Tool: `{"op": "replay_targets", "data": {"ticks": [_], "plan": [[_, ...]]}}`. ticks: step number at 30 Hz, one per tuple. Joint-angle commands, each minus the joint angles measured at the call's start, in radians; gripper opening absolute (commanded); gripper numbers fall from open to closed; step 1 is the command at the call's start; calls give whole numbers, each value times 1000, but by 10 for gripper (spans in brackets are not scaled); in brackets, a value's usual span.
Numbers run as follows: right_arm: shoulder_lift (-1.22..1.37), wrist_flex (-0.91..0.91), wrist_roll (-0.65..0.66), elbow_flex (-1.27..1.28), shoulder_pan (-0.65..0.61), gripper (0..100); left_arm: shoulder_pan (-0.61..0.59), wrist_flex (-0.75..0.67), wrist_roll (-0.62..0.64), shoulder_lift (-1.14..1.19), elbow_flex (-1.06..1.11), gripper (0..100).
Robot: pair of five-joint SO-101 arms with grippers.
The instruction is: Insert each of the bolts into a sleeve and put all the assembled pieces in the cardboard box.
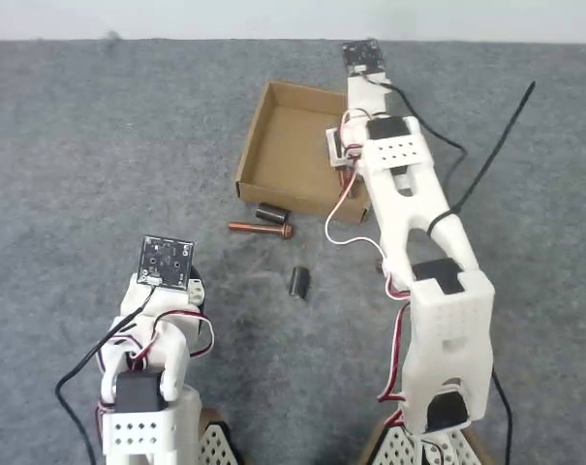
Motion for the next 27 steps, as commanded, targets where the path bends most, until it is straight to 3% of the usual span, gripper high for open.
{"op": "replay_targets", "data": {"ticks": [1,27], "plan": [[-4,-8,-12,-92,-25,6,-5,5,-9,-9,-8,11],[93,-31,44,-95,-73,6,-5,0,-9,-9,-8,12]]}}
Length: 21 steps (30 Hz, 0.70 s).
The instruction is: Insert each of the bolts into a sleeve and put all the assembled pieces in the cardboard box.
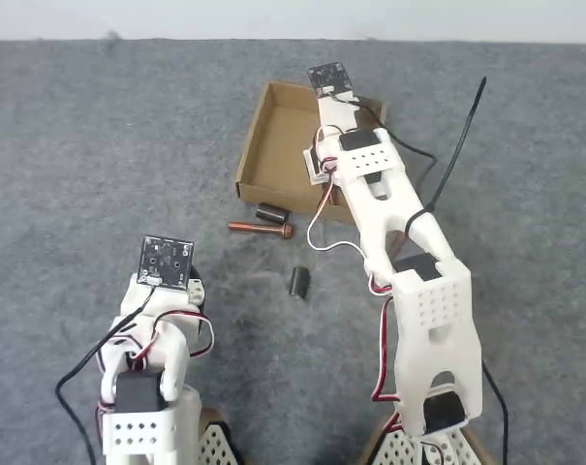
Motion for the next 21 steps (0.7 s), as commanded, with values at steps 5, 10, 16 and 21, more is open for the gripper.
{"op": "replay_targets", "data": {"ticks": [5,10,16,21], "plan": [[-38,-13,15,-64,-12,30,-5,0,-9,-9,-8,12],[-38,97,12,-98,-21,169,-5,-2,-9,-9,-8,12],[-38,240,8,-244,-7,100,-5,-2,-11,-9,-8,12],[-38,412,6,-399,5,2,-5,-2,-11,-9,-8,12]]}}
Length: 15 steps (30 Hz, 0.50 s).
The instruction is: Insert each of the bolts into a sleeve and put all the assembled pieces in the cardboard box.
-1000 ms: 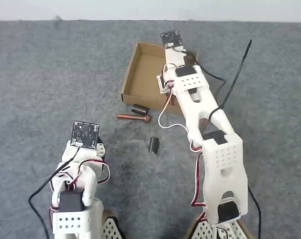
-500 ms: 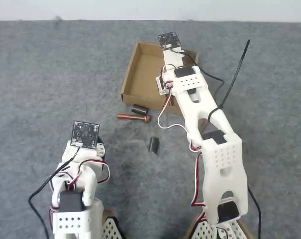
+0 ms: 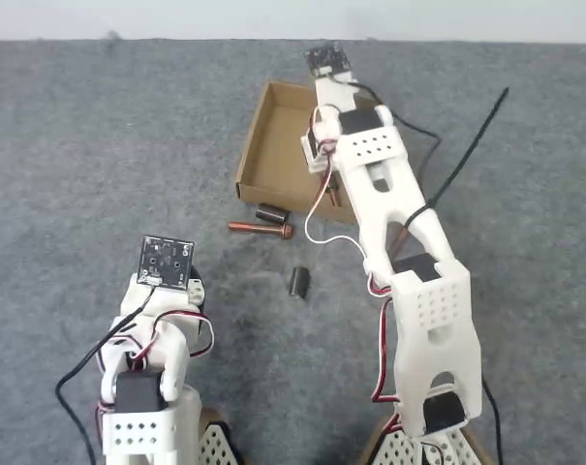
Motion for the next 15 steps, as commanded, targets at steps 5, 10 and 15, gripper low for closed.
{"op": "replay_targets", "data": {"ticks": [5,10,15], "plan": [[-38,352,-31,-287,12,6,-5,-3,-11,-9,-8,12],[-38,559,-124,-413,8,6,-5,-3,-11,-9,-8,12],[-107,562,-180,-347,36,6,-5,-3,-11,-9,-8,12]]}}
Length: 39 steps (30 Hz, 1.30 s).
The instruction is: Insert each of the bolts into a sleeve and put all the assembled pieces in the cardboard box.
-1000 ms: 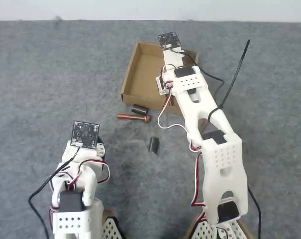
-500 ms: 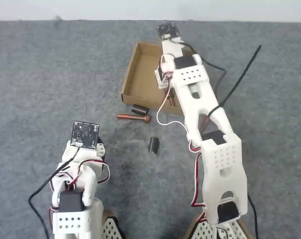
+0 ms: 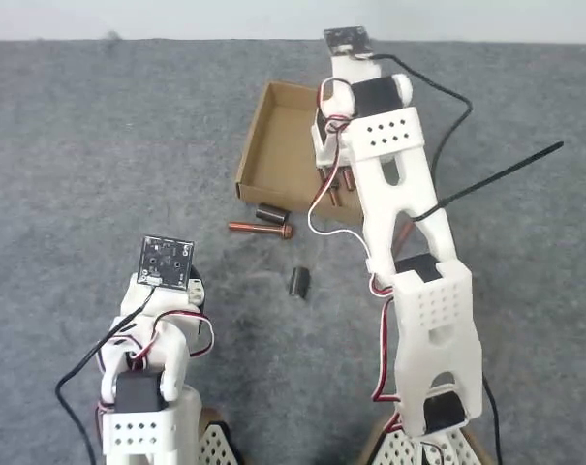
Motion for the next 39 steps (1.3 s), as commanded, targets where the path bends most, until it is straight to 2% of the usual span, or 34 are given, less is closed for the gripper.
{"op": "replay_targets", "data": {"ticks": [1,17,22,24,33,39], "plan": [[-139,45,-23,48,19,6,-5,-3,-9,-9,-8,12],[-777,39,-34,882,-130,6,-6,-15,-9,-8,-8,12],[-923,39,-196,1120,-183,6,-6,-15,-9,-8,-8,12],[-969,39,-219,1204,-213,6,-6,-15,-9,-8,-8,12],[-1175,38,-218,1473,-335,6,-6,11,-9,-8,-8,12],[-1187,-45,-222,1545,-409,6,-6,11,-9,-8,-8,12]]}}
